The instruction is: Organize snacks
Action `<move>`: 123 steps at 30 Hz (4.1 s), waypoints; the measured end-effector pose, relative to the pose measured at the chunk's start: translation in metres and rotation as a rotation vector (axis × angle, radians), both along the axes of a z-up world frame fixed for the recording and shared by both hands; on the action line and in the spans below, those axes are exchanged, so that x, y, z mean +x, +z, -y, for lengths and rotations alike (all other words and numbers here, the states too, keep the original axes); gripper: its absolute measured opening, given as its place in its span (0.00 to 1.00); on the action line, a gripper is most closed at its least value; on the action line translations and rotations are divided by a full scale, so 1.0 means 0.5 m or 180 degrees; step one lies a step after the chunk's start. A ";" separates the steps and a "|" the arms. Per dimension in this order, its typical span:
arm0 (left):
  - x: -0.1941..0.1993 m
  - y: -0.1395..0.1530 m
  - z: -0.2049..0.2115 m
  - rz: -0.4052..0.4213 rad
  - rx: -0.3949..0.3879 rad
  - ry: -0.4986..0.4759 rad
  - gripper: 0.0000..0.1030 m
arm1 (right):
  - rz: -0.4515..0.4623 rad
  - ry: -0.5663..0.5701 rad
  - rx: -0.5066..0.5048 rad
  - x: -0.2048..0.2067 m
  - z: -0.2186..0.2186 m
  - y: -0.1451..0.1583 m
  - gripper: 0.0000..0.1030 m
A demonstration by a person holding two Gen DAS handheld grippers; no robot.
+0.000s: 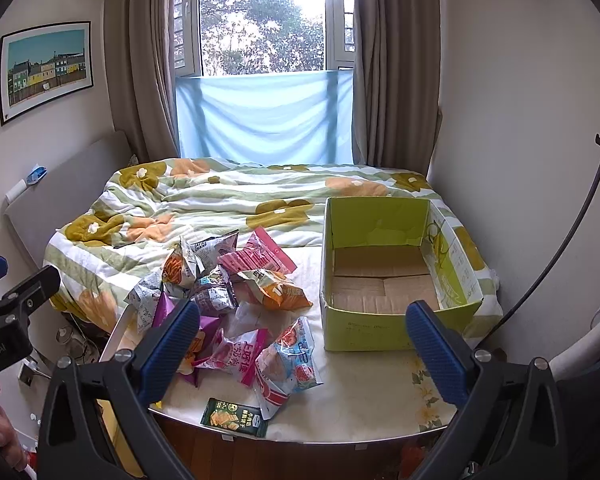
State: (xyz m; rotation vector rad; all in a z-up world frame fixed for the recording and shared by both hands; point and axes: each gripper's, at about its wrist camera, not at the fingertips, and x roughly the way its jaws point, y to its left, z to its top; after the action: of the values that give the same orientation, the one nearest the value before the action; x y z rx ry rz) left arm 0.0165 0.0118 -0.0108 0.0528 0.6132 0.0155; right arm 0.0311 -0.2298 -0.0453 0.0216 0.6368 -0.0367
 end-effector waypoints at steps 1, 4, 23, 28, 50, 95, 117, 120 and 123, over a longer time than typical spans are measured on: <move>0.001 -0.001 0.001 -0.0006 0.0005 0.0000 0.99 | 0.0000 -0.0003 -0.0001 0.000 -0.001 -0.001 1.00; 0.000 -0.002 -0.002 -0.0019 0.0003 0.0004 0.99 | -0.0008 -0.0019 0.0002 -0.002 -0.002 -0.002 1.00; -0.003 0.001 -0.007 -0.0015 -0.0014 0.0008 0.99 | -0.0017 -0.0041 0.0018 -0.005 0.002 -0.002 1.00; -0.005 0.000 -0.009 -0.0020 -0.0017 0.0007 0.99 | -0.0010 -0.0044 0.0017 -0.007 0.000 0.000 1.00; 0.124 -0.159 -0.035 -0.0771 -0.0193 -0.0257 0.99 | -0.0544 -0.0066 0.0196 0.052 0.015 -0.105 1.00; 0.328 -0.479 0.021 -0.1545 0.0179 -0.1101 0.63 | -0.1336 0.0165 0.0651 0.237 0.004 -0.438 0.59; 0.262 -0.279 0.027 -0.0969 0.0003 -0.1087 0.62 | -0.0770 0.0098 0.0260 0.132 0.012 -0.268 0.52; 0.266 -0.238 0.044 -0.0870 0.0015 -0.1120 0.62 | -0.0681 0.0053 0.0237 0.128 0.015 -0.222 0.52; 0.278 -0.202 0.068 -0.0797 -0.0010 -0.1153 0.62 | -0.0551 0.0042 0.0200 0.125 0.027 -0.178 0.52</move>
State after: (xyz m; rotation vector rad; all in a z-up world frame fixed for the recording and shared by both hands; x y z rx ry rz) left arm 0.1556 -0.0221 -0.1116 0.1637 0.8464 -0.3473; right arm 0.0935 -0.2432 -0.1342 0.0755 0.8112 -0.0056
